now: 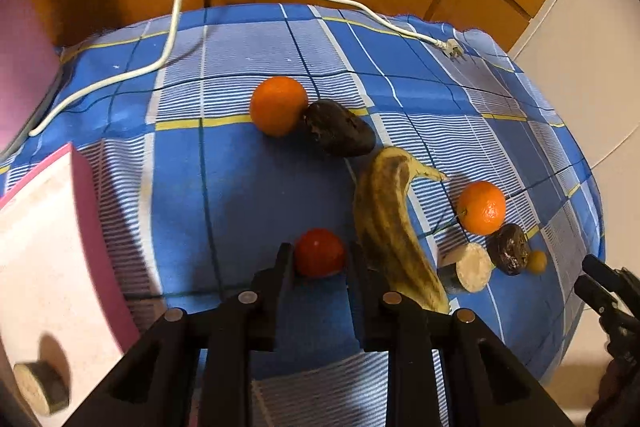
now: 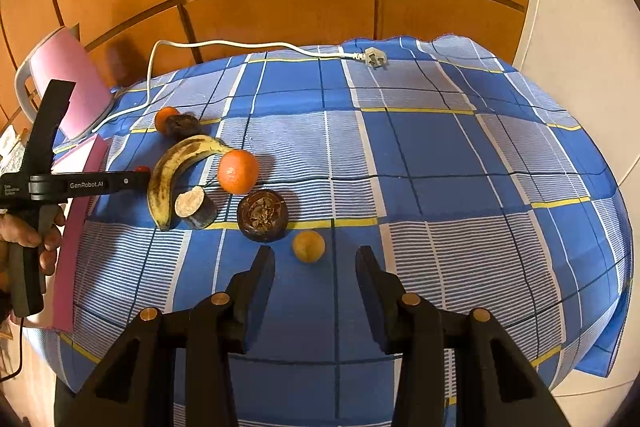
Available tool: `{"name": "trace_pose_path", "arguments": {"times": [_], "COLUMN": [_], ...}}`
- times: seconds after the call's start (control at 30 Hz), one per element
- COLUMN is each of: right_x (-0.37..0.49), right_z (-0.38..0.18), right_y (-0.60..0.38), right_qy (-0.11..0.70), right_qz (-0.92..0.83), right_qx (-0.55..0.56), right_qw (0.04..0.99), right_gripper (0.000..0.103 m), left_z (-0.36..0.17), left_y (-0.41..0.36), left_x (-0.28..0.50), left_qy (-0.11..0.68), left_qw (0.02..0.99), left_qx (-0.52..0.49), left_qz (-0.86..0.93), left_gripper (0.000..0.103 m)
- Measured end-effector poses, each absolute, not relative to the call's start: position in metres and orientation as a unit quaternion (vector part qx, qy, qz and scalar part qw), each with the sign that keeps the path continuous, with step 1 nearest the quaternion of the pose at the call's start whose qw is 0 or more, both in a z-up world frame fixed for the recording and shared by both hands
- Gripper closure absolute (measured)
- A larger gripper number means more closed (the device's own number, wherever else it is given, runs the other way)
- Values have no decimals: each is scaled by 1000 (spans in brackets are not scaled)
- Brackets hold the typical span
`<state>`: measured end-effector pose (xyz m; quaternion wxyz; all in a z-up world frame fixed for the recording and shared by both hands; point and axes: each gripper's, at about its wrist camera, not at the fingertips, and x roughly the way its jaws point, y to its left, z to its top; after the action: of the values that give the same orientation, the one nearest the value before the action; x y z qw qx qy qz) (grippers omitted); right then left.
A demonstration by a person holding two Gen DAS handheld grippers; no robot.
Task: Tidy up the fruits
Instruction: 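Grasp the red cherry tomato with the left gripper, then carry the cherry tomato into the tray and open the left gripper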
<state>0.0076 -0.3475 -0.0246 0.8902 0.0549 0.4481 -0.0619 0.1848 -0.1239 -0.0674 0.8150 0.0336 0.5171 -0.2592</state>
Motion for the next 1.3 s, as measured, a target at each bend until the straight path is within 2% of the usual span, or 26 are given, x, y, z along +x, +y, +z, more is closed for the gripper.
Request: {"name": "trace_pose_path", "arguments": {"times": [0.3, 0.6, 1.0, 1.3], "right_x": [6, 5, 4, 46], "right_z": [-33, -29, -34, -44], "right_y": [-362, -347, -359, -342], "right_qy": [461, 463, 486, 493], "right_qz": [-63, -34, -27, -21], "right_qx": [94, 76, 60, 49], "right_qw": [880, 883, 871, 869], "right_gripper": [61, 61, 61, 61], "left_z": [-34, -8, -15, -19], "left_y": [-92, -67, -28, -4], "left_x": [130, 75, 41, 34], "left_qy": [470, 438, 441, 443], "left_qw": [847, 865, 867, 871], "left_qx": [-20, -46, -82, -100], "left_qz": [-247, -242, -216, -188], "left_gripper": [78, 78, 78, 78]}}
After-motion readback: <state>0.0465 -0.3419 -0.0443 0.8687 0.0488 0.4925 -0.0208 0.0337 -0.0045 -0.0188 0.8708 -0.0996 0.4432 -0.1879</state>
